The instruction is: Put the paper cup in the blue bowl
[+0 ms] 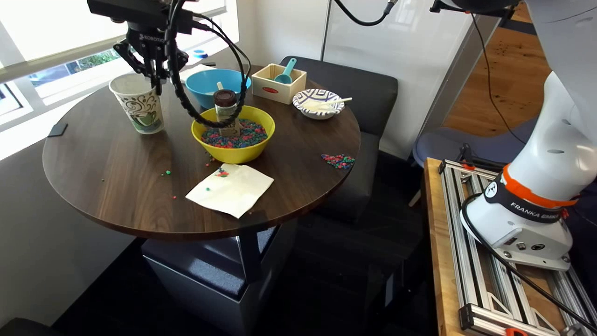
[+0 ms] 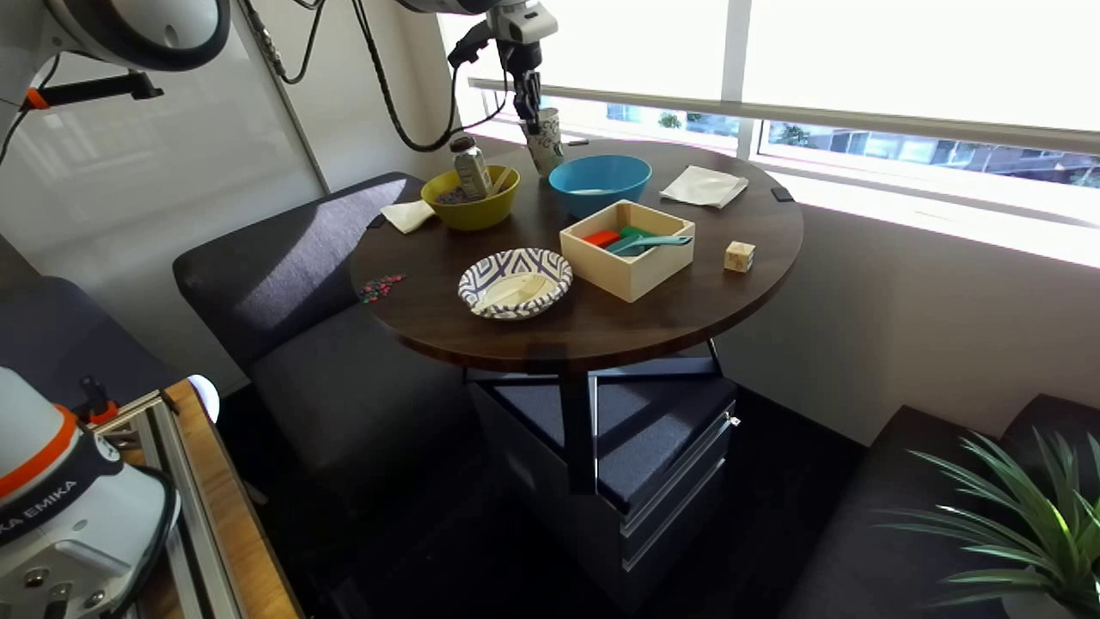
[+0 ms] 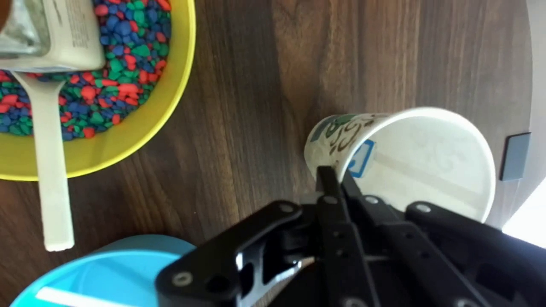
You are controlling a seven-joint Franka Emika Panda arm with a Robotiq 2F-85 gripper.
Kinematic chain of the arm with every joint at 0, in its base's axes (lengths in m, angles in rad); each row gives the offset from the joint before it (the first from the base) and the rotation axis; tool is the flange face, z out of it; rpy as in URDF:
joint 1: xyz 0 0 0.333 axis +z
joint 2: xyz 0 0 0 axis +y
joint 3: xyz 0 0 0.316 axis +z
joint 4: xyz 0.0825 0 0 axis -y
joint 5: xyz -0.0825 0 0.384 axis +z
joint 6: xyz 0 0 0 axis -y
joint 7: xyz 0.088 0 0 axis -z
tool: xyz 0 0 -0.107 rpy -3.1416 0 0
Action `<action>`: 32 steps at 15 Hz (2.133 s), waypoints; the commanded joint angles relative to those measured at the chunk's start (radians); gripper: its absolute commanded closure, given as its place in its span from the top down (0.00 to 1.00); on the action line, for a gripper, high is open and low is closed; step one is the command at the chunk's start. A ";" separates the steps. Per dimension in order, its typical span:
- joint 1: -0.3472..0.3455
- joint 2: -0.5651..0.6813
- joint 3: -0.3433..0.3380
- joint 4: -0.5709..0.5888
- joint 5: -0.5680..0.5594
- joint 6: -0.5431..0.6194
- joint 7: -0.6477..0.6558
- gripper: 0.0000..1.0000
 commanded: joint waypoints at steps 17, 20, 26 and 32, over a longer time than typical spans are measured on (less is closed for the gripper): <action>-0.245 -0.254 -0.034 -0.199 0.200 -0.037 0.305 0.01; -0.256 -0.264 -0.050 -0.277 0.222 -0.009 0.322 0.01; -0.227 -0.274 -0.101 -0.377 0.208 0.083 0.367 0.01; -0.194 -0.278 -0.104 -0.427 0.197 0.091 0.381 0.01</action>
